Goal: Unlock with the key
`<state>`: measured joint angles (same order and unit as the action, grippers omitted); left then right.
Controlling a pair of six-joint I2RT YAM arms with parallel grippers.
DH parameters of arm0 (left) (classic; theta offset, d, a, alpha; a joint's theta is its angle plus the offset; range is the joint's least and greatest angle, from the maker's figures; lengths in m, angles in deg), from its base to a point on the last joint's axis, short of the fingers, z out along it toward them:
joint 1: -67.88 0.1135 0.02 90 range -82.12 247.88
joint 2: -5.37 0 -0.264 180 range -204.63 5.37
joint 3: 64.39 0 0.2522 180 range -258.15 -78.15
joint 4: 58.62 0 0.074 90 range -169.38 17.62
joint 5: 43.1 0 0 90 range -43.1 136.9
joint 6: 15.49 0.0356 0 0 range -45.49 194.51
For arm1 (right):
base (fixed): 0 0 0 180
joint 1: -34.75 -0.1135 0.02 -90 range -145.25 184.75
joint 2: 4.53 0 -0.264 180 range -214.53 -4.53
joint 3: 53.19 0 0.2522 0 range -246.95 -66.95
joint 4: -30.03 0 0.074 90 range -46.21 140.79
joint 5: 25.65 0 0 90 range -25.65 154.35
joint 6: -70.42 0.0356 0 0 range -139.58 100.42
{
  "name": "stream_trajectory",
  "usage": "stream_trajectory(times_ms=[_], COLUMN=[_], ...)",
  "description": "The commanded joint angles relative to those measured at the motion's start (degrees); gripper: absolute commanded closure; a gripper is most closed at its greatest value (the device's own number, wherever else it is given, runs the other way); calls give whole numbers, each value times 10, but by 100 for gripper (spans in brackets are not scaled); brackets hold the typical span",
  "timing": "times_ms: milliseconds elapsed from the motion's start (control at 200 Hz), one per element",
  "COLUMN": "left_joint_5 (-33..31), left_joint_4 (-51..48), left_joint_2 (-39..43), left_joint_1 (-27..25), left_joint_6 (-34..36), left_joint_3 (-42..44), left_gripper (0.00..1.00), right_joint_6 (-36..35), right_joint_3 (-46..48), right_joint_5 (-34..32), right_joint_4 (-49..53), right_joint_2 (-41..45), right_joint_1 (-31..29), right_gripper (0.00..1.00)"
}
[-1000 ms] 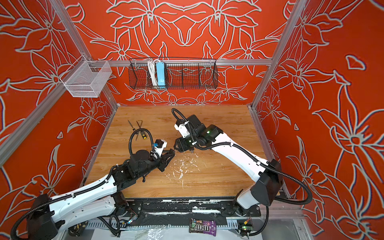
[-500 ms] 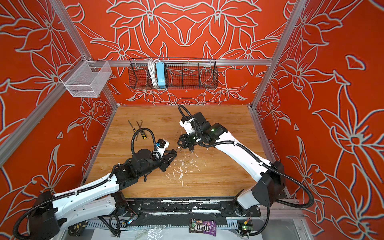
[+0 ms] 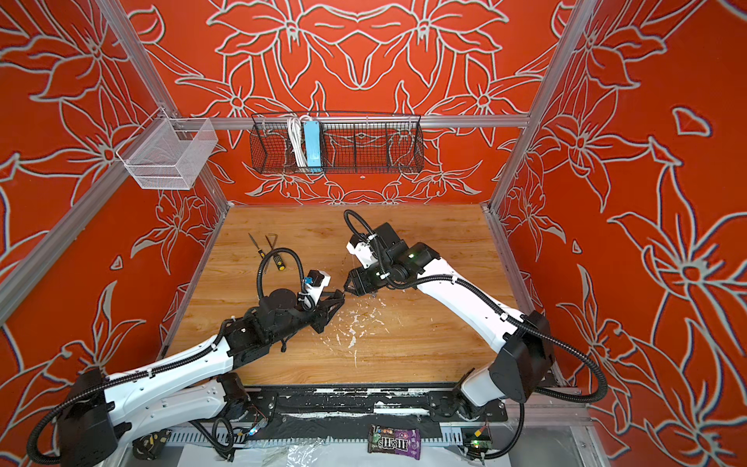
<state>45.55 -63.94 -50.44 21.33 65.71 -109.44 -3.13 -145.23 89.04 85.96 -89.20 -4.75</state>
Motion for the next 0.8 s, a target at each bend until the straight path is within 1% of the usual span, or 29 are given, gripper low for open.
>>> stream_trajectory(times_ms=[0,55,105,260,465,545,575,600,680,796], left_joint_5=[12,20,23,29,27,31,30,27,20,24], left_joint_4=[39,42,40,47,47,46,43,41,38,44], left_joint_2=[-1,-3,-3,-3,-3,-3,-3,-21,-24,-27], left_joint_1=[1,1,1,0,1,1,1,1,1,1], left_joint_6=[9,12,14,15,21,23,23,24,25,25], left_joint_3=[-14,-14,-17,-19,-26,-28,-30,-30,-30,-29], left_gripper=[100,100,100,100,100,100,100,100,100,100], right_joint_6=[-12,1,9,5,-10,-11,-10,-6,7,-4], right_joint_3=[8,14,11,-7,3,-9,-12,-11,-10,-32], right_joint_5=[5,30,34,-3,56,28,34,40,42,23], right_joint_4=[18,-8,-17,6,-11,6,3,-7,-22,16], right_joint_2=[25,32,30,-4,-10,-5,4,15,45,35], right_joint_1=[13,18,22,34,34,37,38,39,39,38], right_gripper=[45,45,45,45,45,45,45,45,44,44])
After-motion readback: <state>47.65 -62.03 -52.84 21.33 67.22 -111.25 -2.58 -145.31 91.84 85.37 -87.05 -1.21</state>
